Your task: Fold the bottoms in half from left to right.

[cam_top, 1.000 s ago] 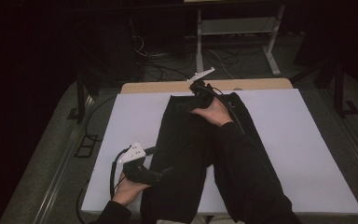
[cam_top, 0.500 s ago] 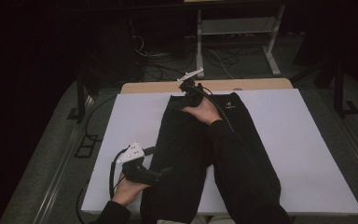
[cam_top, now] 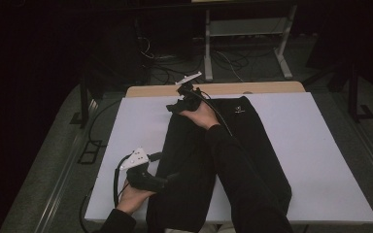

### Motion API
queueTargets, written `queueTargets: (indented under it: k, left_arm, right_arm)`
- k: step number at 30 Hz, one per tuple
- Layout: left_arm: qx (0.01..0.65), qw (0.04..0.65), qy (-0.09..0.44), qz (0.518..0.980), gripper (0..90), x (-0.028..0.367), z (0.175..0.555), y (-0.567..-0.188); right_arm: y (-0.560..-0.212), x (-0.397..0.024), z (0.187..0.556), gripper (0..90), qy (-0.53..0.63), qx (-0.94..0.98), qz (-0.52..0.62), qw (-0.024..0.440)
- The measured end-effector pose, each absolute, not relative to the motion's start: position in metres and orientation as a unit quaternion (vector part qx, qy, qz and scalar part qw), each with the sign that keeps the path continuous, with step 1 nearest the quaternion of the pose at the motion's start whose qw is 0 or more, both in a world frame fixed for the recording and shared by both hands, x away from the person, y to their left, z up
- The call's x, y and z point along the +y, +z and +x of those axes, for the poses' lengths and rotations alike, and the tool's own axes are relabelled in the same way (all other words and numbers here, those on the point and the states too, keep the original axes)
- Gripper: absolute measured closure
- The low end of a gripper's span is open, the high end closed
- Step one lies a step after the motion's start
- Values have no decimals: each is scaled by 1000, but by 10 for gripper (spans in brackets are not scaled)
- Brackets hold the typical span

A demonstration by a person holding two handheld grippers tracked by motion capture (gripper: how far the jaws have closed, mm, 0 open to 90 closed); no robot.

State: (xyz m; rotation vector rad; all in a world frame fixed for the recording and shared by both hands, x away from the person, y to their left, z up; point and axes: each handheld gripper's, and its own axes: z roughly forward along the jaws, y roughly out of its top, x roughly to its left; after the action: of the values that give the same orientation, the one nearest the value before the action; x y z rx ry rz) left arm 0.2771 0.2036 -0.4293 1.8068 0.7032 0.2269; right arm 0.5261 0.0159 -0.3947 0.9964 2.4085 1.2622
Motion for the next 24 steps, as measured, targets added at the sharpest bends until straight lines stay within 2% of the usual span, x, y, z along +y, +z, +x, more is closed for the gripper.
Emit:
queueTargets:
  k: [8, 14, 24]
  left_arm:
    - [297, 560, 95, 768, 0, 204, 278, -430]
    - [298, 561, 95, 766, 0, 204, 278, -429]
    - [297, 562, 95, 766, 0, 204, 279, -430]
  right_arm:
    - [-404, 28, 533, 76, 434, 820, 353, 122]
    - [-415, 30, 541, 128, 443, 799, 387, 122]
    - [-434, 32, 548, 147, 425, 789, 419, 144]
